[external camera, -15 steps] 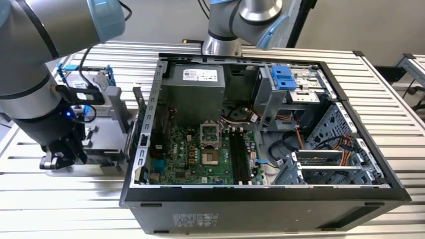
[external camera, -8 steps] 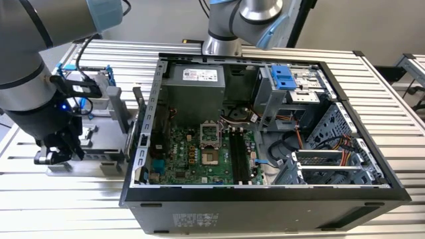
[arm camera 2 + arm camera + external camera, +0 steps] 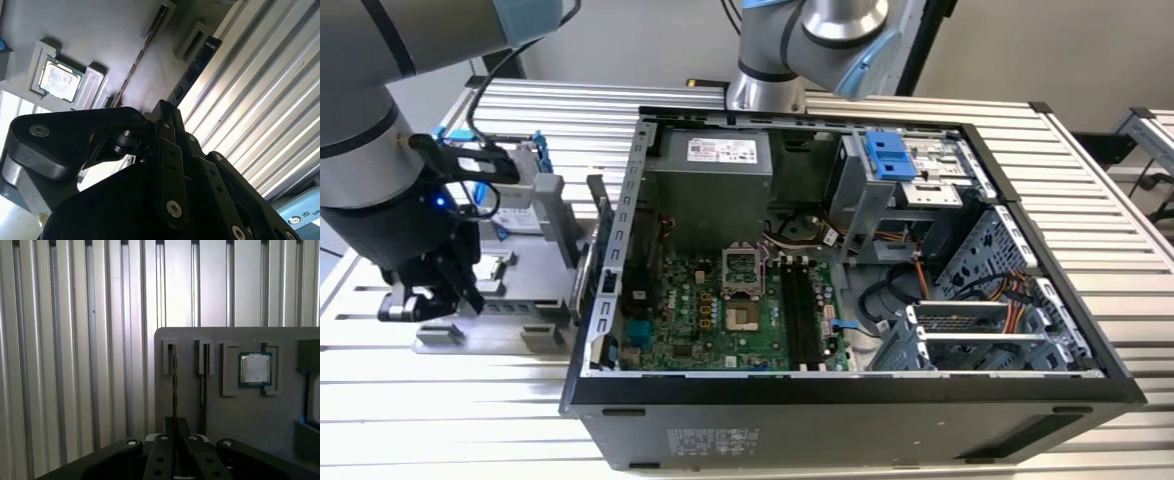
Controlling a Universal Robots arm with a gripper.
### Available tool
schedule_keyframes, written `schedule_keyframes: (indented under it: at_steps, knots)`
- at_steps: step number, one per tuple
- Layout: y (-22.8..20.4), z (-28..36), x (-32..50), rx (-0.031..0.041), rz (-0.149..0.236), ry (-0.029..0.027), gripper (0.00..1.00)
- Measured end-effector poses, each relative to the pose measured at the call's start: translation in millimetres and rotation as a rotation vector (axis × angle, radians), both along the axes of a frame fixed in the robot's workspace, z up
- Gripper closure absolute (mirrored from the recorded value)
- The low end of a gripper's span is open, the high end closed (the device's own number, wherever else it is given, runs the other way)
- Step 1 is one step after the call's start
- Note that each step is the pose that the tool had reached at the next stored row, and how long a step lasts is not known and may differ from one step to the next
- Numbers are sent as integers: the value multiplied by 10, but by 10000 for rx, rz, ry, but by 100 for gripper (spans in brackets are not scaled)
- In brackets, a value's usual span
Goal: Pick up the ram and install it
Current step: 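Pick up the ram and move it above insertion slot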
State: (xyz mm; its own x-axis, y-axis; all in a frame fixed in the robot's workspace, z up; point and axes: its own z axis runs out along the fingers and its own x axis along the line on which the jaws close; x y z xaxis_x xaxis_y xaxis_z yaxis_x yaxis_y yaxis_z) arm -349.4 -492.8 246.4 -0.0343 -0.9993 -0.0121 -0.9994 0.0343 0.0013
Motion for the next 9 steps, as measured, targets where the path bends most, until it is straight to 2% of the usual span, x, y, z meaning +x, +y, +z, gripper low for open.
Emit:
schedule_keyframes:
  at_steps: [9]
  knots:
    - [-1,168,1,0,2,0,100]
